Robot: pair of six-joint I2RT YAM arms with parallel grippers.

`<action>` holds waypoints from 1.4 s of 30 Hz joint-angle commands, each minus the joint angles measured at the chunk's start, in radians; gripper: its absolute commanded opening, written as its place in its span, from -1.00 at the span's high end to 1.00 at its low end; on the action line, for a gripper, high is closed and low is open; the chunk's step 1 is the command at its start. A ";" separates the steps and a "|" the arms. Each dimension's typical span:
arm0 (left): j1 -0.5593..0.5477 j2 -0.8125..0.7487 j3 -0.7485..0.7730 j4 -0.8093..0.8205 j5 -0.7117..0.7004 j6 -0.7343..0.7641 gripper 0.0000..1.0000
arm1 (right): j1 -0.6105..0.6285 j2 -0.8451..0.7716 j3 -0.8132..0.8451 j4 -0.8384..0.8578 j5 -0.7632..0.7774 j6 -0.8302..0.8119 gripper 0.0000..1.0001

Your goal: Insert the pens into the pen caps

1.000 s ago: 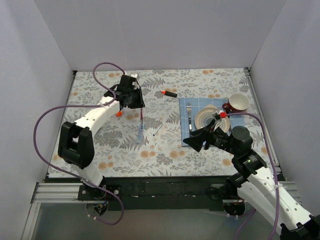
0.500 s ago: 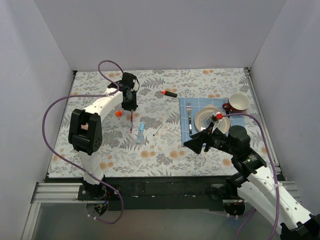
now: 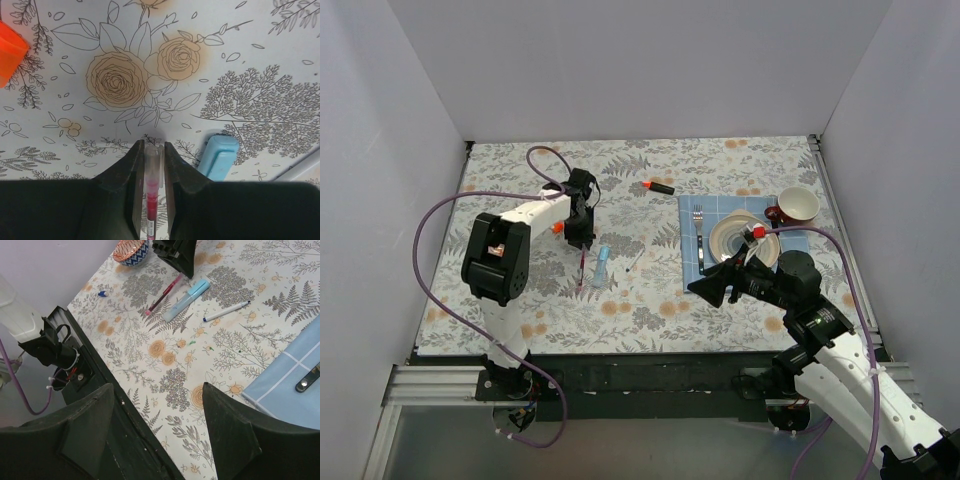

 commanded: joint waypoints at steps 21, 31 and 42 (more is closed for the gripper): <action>0.059 -0.338 -0.089 0.058 -0.257 -0.151 -0.25 | 0.001 -0.035 0.041 0.004 -0.037 0.028 -0.54; 0.338 -0.617 -0.276 0.087 -0.342 -0.182 -0.16 | 0.001 -0.055 0.040 -0.018 -0.037 0.027 -0.54; 0.606 -0.768 -0.445 0.159 -0.307 -0.311 -0.46 | 0.001 -0.028 0.061 -0.031 -0.066 0.045 -0.52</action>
